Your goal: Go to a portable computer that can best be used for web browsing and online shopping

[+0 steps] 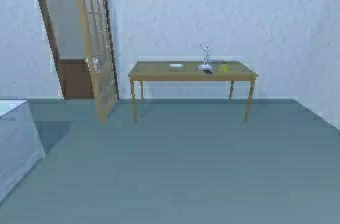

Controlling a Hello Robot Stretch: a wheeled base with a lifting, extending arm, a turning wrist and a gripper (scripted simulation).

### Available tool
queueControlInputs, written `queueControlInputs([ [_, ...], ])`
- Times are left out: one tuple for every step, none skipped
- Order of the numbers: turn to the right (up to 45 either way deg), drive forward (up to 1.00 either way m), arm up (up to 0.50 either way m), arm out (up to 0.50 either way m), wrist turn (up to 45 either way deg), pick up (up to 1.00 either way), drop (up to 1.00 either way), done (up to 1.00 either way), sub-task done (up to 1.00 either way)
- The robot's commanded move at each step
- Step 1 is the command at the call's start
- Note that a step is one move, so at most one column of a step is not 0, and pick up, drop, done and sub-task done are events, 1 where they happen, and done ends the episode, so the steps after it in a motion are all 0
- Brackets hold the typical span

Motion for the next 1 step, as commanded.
queueControlInputs([
  [-45.0,0.00,0.00,0.00,0.0,0.00,0.00,0.00,0.00],
])
